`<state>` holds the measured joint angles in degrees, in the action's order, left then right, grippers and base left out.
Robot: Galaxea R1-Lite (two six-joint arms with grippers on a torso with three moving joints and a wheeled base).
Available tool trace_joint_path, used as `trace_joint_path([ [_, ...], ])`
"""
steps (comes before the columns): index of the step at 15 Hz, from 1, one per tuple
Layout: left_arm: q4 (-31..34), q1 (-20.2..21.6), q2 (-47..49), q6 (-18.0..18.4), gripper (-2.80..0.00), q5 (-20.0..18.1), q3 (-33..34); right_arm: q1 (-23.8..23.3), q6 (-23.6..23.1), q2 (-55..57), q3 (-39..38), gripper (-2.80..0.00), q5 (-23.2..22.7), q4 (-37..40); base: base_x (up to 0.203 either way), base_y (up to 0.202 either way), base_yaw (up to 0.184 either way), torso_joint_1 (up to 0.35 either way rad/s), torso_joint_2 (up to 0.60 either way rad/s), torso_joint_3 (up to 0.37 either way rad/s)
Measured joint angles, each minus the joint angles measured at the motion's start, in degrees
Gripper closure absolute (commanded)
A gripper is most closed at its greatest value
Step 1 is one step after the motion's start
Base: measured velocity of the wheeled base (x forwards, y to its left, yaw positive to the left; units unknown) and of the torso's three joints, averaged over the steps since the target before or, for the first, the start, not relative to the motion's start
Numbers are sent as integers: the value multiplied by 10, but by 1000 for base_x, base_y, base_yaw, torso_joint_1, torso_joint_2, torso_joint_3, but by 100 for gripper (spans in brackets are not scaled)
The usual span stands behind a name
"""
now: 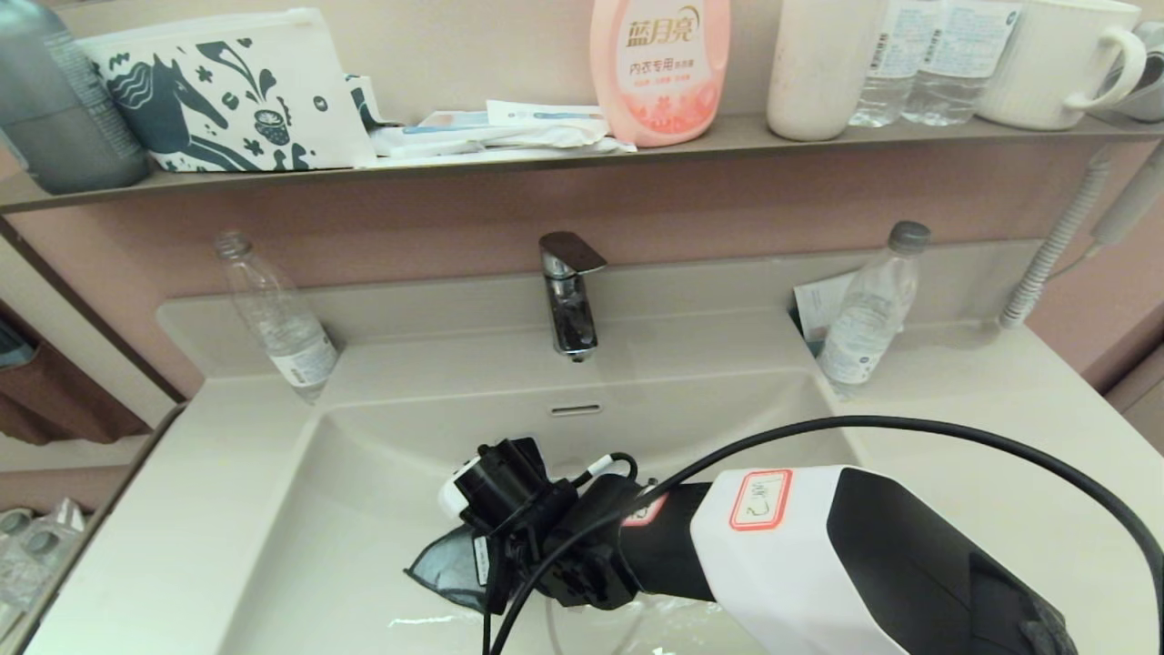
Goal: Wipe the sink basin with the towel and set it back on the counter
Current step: Wipe the sink
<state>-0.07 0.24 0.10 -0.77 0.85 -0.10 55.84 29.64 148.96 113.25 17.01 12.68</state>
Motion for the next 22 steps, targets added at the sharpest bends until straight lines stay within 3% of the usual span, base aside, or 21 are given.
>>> trace_joint_path([
  [3, 0, 0, 0, 0, 0, 0, 0, -15, -32, 12, 0, 0, 19, -44, 0, 0, 0, 0, 0, 0],
  [6, 0, 0, 0, 0, 0, 29, 0, -48, -49, 12, 0, 0, 60, -39, 0, 0, 0, 0, 0, 0],
  [8, 0, 0, 0, 0, 0, 2, 0, -57, -51, 3, 0, 0, 78, -14, 0, 0, 0, 0, 0, 0],
  [14, 0, 0, 0, 0, 0, 0, 0, -87, -46, -47, -9, 0, 117, 174, 0, 0, 0, 0, 0, 0],
  [18, 0, 0, 0, 0, 0, 0, 0, -111, -18, -84, -20, 0, 134, 338, 0, 0, 0, 0, 0, 0],
  [20, 0, 0, 0, 0, 0, 0, 0, -118, 2, -96, -21, 0, 124, 439, 0, 0, 0, 0, 0, 0],
  [22, 0, 0, 0, 0, 0, 0, 0, -112, 7, -106, -22, 0, 81, 533, 0, 0, 0, 0, 0, 0],
])
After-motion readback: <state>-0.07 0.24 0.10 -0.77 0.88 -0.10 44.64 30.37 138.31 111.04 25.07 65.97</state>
